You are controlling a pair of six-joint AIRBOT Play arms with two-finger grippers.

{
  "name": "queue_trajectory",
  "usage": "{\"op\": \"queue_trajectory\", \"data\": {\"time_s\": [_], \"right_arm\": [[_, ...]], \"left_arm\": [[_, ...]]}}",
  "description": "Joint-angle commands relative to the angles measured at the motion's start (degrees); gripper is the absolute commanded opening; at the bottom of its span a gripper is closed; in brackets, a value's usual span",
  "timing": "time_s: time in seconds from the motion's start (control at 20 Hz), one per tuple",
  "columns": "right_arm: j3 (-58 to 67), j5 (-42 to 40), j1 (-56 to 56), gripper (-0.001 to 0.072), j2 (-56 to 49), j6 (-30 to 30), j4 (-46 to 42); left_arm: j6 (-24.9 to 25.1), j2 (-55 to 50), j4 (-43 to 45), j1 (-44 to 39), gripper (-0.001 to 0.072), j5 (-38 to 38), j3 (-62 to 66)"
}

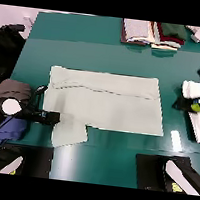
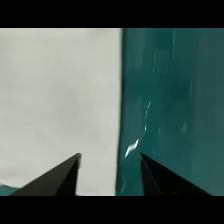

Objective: Fold the shirts.

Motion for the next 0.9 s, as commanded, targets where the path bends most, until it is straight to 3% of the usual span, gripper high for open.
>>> {"op": "queue_trajectory", "data": {"time_s": [0.0, 0.15, 0.35, 0.6, 0.7, 0.85], "right_arm": [[-11.82, 3.06, -10.78, 0.0572, 0.11, -1.44, 0.66], [-18.01, 1.64, -12.94, 0.0552, -3.06, -2.97, 5.51], [-19.80, -0.83, -5.90, 0.0505, -7.04, -3.37, 9.57], [-19.80, -5.84, 3.56, 0.0040, -2.58, -3.37, 8.96], [-19.71, -4.61, 4.00, 0.0017, 2.60, -3.37, 8.74], [-16.24, 2.69, 4.00, 0.0016, 9.81, -3.26, 3.23]], "left_arm": [[0.98, 0.04, 0.61, -0.11, 0.0030, -0.02, 1.53], [1.01, 0.04, 0.61, -0.11, 0.0030, 0.20, 1.53], [1.03, 0.04, 0.79, -0.11, 0.0030, 0.07, 1.53], [2.49, 0.09, 2.93, -0.11, 0.0029, -4.85, 1.86], [2.27, 2.71, 4.59, -0.11, 0.0028, -8.48, 2.12], [-1.81, 11.80, 7.98, -0.11, 0.0028, -15.54, 2.14]]}}
